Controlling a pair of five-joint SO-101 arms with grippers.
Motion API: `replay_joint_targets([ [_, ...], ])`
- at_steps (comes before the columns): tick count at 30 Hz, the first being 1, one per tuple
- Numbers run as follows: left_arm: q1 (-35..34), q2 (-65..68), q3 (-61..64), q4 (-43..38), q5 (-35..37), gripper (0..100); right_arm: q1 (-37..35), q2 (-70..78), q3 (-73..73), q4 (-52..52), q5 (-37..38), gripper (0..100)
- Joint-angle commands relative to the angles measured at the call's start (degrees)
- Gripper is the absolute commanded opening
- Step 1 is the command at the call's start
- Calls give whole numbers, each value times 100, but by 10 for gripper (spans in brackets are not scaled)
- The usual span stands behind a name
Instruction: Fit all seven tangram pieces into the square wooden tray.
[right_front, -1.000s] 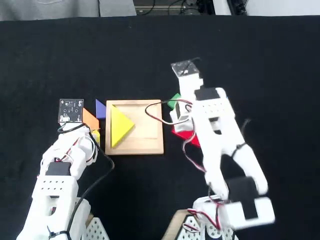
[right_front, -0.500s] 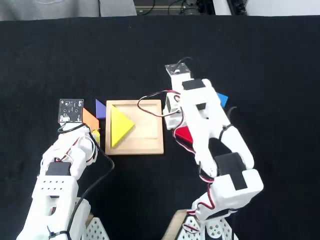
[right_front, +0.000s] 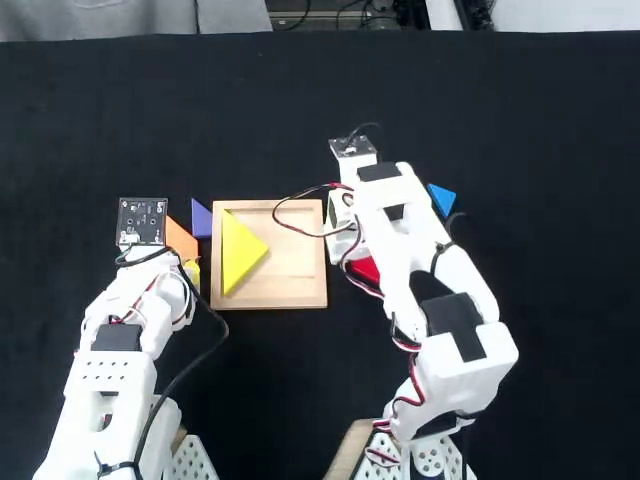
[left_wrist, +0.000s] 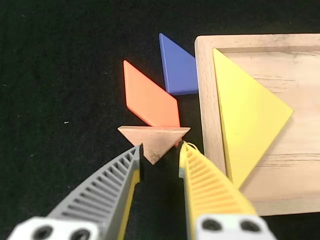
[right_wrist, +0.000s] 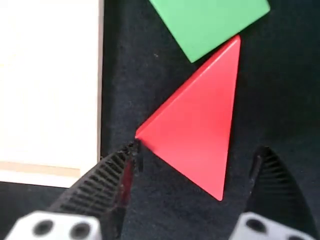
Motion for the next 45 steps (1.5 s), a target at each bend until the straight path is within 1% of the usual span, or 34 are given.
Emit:
replay_joint_targets([
  [1,84,-9,-31,-132,-62,137,-229,-66,-286,-53,-62,348],
  [3,84,-9,-31,-132,-62,137,-334,-75,-356,-26,44,346],
  [4,84,-9,-31,-132,-62,137,-343,-75,-462,18,264,344],
  [6,84,-9,-31,-132,-62,137,-220,-75,-787,264,1213,303],
  [8,84,-9,-31,-132,-62,137,-62,-75,-1059,519,2224,214],
  [9,84,-9,-31,-132,-62,137,-9,-57,-1182,554,2558,154],
  [11,84,-9,-31,-132,-62,137,88,-22,-1349,378,2725,30],
  [12,84,-9,-31,-132,-62,137,97,-13,-1367,193,2725,5],
  [14,92,-9,-40,-132,-62,137,97,22,-1235,-211,2725,47],
  [17,92,-9,-40,-132,-62,137,97,286,-1095,-642,2760,15],
  [22,92,-9,-40,-132,-62,137,290,857,-1235,-413,2875,11],
  [27,92,-9,-40,-132,-62,137,967,1138,-1622,-79,3332,11],
  [32,92,-9,-40,-132,-62,137,1767,1165,-1798,-44,3393,11],
  [34,92,-9,-40,-132,-62,137,2022,1165,-1763,26,3780,11],
  [36,92,-9,-40,-132,-62,137,2207,1191,-1754,308,4264,11],
  [42,92,-9,-40,-132,-62,137,2409,1147,-1534,1987,5996,11],
  [43,92,-9,-40,-132,-62,137,2409,1138,-1490,2180,6215,11],
  [45,92,-9,-40,-132,-62,137,2409,989,-1358,2251,6321,11],
])
